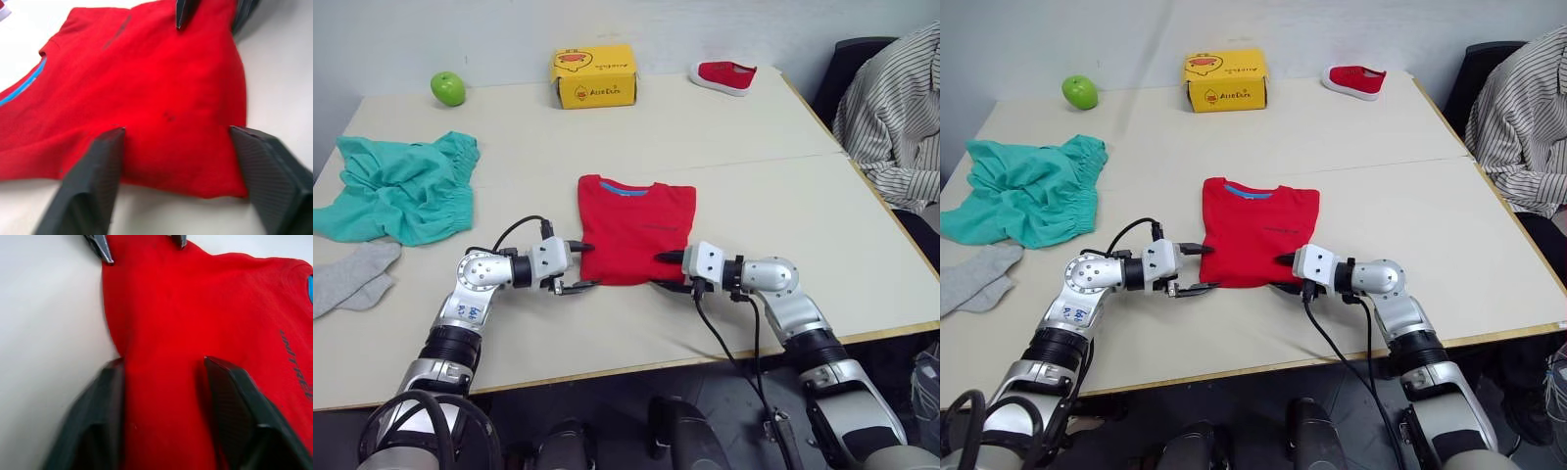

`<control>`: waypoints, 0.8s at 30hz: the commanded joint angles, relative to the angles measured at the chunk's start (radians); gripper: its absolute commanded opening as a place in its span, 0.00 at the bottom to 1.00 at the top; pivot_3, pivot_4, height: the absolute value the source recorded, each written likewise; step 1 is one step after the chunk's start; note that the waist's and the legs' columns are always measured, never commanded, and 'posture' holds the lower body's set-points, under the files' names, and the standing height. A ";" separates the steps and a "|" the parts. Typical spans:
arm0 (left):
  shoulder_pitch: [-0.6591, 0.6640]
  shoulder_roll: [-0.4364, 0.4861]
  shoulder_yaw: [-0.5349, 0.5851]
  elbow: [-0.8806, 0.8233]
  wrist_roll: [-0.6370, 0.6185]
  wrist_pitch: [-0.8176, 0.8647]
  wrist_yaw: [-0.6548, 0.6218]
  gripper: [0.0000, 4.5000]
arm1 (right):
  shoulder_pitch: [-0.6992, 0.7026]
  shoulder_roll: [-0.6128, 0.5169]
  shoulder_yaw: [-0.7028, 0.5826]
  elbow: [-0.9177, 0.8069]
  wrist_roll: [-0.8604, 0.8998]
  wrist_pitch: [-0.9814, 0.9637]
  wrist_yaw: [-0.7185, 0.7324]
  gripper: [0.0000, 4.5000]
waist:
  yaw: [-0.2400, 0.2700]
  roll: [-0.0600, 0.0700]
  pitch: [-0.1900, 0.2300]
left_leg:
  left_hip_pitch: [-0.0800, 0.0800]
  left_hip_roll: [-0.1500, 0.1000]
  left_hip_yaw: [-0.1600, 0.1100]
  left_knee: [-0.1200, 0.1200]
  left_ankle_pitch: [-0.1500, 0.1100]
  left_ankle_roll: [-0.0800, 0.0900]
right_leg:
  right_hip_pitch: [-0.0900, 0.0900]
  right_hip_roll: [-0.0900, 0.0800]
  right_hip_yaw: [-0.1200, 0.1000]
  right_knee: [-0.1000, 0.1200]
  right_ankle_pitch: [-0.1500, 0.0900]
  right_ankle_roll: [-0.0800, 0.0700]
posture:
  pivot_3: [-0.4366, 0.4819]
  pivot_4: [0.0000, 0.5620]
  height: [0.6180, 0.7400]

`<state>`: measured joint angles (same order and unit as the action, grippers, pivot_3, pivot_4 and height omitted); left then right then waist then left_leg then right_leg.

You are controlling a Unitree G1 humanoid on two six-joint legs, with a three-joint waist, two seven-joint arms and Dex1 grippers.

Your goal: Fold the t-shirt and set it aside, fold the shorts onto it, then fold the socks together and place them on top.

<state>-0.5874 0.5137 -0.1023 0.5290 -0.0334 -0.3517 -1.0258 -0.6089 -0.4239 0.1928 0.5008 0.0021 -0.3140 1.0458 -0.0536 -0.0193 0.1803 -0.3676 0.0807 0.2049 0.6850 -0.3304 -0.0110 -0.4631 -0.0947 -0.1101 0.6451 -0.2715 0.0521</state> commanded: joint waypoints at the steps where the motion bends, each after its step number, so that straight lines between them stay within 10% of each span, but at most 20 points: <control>1: 0.012 0.024 -0.021 -0.005 -0.008 0.002 -0.054 0.49 | -0.006 -0.009 0.003 0.008 0.010 -0.023 0.016 0.22 | 0.000 0.000 0.000 | 0.000 0.000 0.000 0.000 0.000 0.000 | 0.000 0.000 0.000 0.000 0.000 0.000 | 0.48 0.27 1.00; 4: 0.073 0.044 -0.022 -0.092 -0.052 0.050 -0.101 0.27 | 0.029 -0.021 0.005 -0.055 0.051 -0.003 0.071 0.00 | -0.001 0.000 0.000 | 0.000 0.000 0.000 0.000 0.000 0.000 | 0.000 0.000 0.000 0.000 0.000 0.000 | 0.48 0.27 1.00; 8: 0.199 0.094 -0.006 -0.283 -0.116 0.126 -0.137 0.01 | 0.117 -0.065 -0.002 -0.193 0.096 0.041 0.123 0.00 | 0.000 0.000 0.000 | 0.000 0.001 -0.003 -0.001 0.000 0.000 | 0.000 0.000 0.000 0.002 0.000 0.000 | 0.48 0.27 1.00; 19: 0.537 0.163 0.035 -0.700 -0.195 0.303 -0.043 0.01 | 0.365 -0.133 -0.028 -0.481 0.175 0.149 0.102 0.00 | 0.005 0.000 0.000 | 0.002 0.001 -0.008 -0.001 -0.002 0.001 | 0.000 -0.001 0.002 -0.001 0.000 0.000 | 0.48 0.27 1.00; 24: 0.592 0.140 0.089 -0.745 -0.224 0.356 0.042 0.12 | 0.415 -0.164 -0.046 -0.586 0.252 0.220 0.116 0.32 | 0.015 0.000 0.000 | 0.002 0.001 -0.008 -0.001 -0.002 0.002 | 0.001 -0.002 0.002 0.000 0.000 -0.001 | 0.48 0.27 1.00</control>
<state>-0.0088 0.6478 -0.0467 -0.1794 -0.2335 0.0043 -1.0006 -0.2014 -0.5725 0.1866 -0.0170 0.2075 -0.1142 1.1611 -0.0387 -0.0194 0.1802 -0.3652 0.0814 0.1966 0.6840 -0.3326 -0.0088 -0.4625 -0.0964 -0.1084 0.6444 -0.2719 0.0514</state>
